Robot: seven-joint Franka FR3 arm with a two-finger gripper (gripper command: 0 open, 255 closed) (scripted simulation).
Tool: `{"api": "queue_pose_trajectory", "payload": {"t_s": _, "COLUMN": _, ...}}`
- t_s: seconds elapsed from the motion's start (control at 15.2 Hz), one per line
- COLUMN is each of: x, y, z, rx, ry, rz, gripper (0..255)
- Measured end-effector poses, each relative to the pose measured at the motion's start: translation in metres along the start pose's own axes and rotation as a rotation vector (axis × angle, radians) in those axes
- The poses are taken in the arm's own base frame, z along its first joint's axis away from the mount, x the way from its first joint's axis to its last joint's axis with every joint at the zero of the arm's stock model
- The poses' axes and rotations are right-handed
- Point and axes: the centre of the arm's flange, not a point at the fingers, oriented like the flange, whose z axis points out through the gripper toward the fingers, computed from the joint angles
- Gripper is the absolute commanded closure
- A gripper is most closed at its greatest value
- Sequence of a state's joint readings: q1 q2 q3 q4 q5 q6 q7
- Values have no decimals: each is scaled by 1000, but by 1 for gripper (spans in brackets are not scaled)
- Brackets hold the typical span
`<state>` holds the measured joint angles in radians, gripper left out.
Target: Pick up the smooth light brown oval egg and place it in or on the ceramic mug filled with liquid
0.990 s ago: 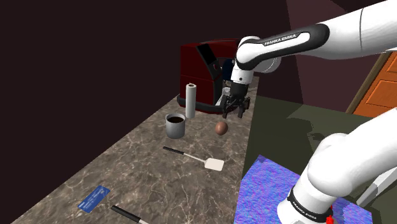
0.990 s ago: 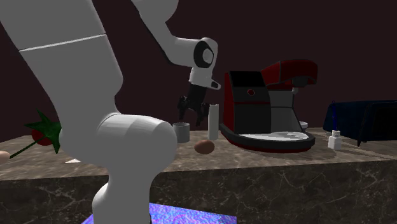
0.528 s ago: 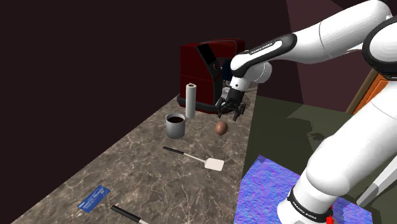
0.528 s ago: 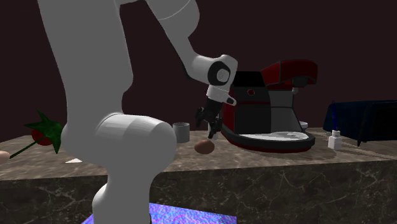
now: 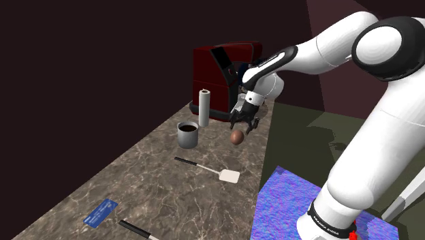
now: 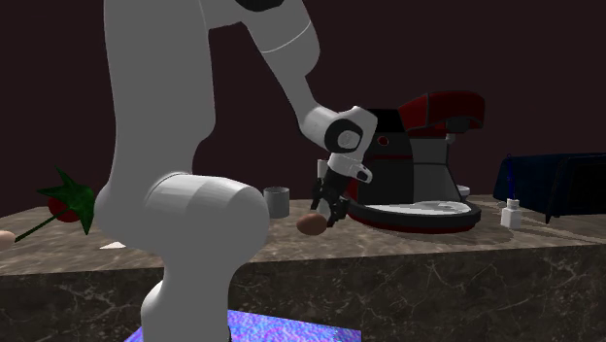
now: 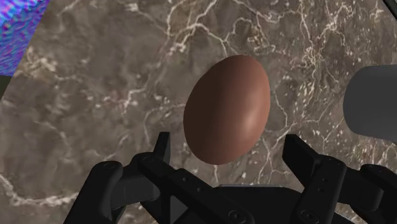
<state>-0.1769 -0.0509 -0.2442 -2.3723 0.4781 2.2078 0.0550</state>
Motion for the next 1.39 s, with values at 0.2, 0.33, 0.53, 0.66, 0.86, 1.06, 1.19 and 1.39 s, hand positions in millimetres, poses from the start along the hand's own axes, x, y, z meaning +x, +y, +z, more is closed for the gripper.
{"api": "queue_pose_trajectory", "payload": {"t_s": 0.2, "x": 1, "y": 0, "z": 16, "rx": 1, "ry": 0, "rz": 1, "gripper": 0}}
{"api": "queue_pose_trajectory", "payload": {"t_s": 0.33, "x": 1, "y": 0, "z": 23, "rx": 1, "ry": 0, "rz": 2, "gripper": 0}}
{"api": "queue_pose_trajectory", "payload": {"t_s": 0.53, "x": 1, "y": 0, "z": 24, "rx": 1, "ry": 1, "rz": 2, "gripper": 0}}
{"api": "queue_pose_trajectory", "payload": {"t_s": 0.66, "x": 2, "y": 0, "z": 24, "rx": 1, "ry": 1, "rz": 2, "gripper": 0}}
{"api": "queue_pose_trajectory", "payload": {"t_s": 0.86, "x": 2, "y": 0, "z": 24, "rx": 2, "ry": 2, "rz": 2, "gripper": 255}}
{"api": "queue_pose_trajectory", "payload": {"t_s": 1.06, "x": 2, "y": 0, "z": 24, "rx": 2, "ry": 3, "rz": 2, "gripper": 255}}
{"api": "queue_pose_trajectory", "payload": {"t_s": 1.19, "x": 2, "y": 0, "z": 24, "rx": 2, "ry": 3, "rz": 2, "gripper": 255}}
{"api": "queue_pose_trajectory", "payload": {"t_s": 1.39, "x": 2, "y": 0, "z": 24, "rx": 2, "ry": 3, "rz": 2, "gripper": 255}}
